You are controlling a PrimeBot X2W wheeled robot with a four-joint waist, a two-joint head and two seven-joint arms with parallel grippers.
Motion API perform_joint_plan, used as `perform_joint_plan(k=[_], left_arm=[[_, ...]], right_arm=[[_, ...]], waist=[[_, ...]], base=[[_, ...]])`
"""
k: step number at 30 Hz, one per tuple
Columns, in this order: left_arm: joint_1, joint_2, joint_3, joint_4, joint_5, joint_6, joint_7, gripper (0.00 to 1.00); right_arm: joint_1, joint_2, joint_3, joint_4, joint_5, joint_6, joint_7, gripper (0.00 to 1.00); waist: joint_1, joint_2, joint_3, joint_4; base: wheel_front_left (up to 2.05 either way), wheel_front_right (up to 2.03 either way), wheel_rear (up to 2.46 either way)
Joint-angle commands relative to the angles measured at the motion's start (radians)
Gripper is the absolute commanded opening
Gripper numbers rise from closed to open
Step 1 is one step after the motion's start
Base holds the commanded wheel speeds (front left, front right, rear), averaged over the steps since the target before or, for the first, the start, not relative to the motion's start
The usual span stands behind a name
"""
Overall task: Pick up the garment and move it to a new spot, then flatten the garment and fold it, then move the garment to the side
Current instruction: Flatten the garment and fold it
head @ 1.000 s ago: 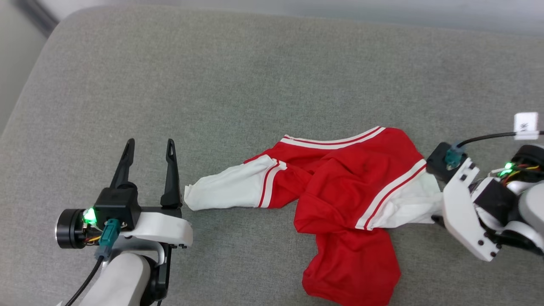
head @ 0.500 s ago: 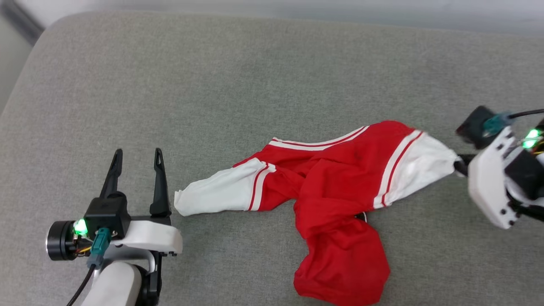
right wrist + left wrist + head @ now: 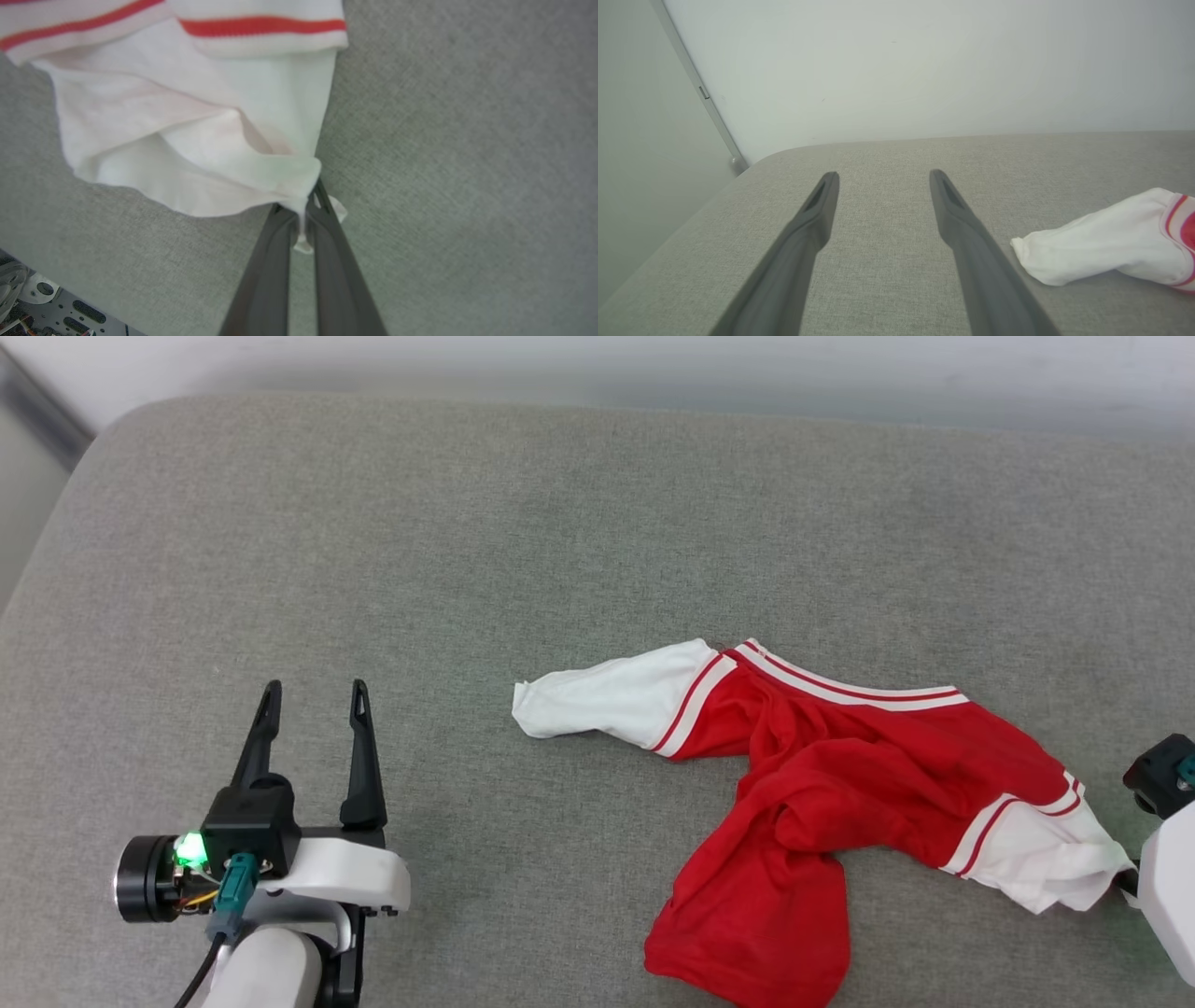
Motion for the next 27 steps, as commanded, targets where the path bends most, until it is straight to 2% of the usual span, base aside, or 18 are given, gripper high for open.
perform_joint_plan(k=[1,3,4,5,6,12,17,21,27], left_arm=[[0.013,-0.006,0.005,0.006,0.006,-0.002,-0.002,1.0],[0.017,-0.006,0.008,0.011,0.01,-0.007,-0.002,1.0],[0.018,-0.005,0.007,0.015,0.011,-0.01,-0.002,1.0],[0.02,-0.002,0.008,0.02,0.013,-0.012,-0.002,1.0],[0.021,0.003,0.011,0.026,0.015,-0.016,-0.002,1.0],[-0.015,0.041,0.019,0.055,0.013,-0.043,0.003,1.0],[-0.086,0.092,0.011,0.077,0.018,-0.089,0.043,1.0],[-0.171,0.138,0.001,0.104,0.028,-0.134,0.08,1.0],[-0.311,0.192,-0.013,0.107,0.007,-0.212,0.234,1.0]], right_arm=[[0.028,0.028,0.004,0.019,0.017,0.0,-0.011,0.0],[0.051,0.058,-0.009,0.043,0.025,-0.001,-0.053,0.0],[0.046,0.067,-0.023,0.053,0.024,-0.001,-0.076,0.15],[0.043,0.074,-0.04,0.06,0.024,-0.001,-0.102,0.49],[0.039,0.076,-0.052,0.062,0.017,-0.001,-0.125,1.0],[0.02,0.048,-0.139,0.008,-0.05,-0.001,-0.25,1.0],[0.052,0.044,-0.275,-0.079,-0.111,-0.001,-0.352,1.0],[0.102,0.106,-0.452,-0.12,-0.215,-0.001,-0.451,1.0],[0.244,0.328,-0.787,-0.198,-0.454,-0.001,-0.592,1.0]], waist=[[0.0,0.0,-0.005,-0.002],[0.0,0.0,-0.015,-0.009],[0.0,0.0,-0.021,-0.013],[0.0,0.0,-0.028,-0.018],[0.0,0.0,-0.036,-0.023],[0.0,0.0,-0.075,-0.058],[0.0,0.0,-0.085,-0.093],[0.0,0.0,-0.081,-0.115],[0.0,0.0,-0.059,-0.137]], base=[[0.0,0.0,0.0],[0.0,0.0,0.0],[0.0,0.0,0.0],[0.0,0.0,0.0],[0.0,0.0,0.0],[0.0,0.0,0.0],[0.0,0.0,0.0],[0.0,0.0,0.0],[0.0,0.0,0.0]])
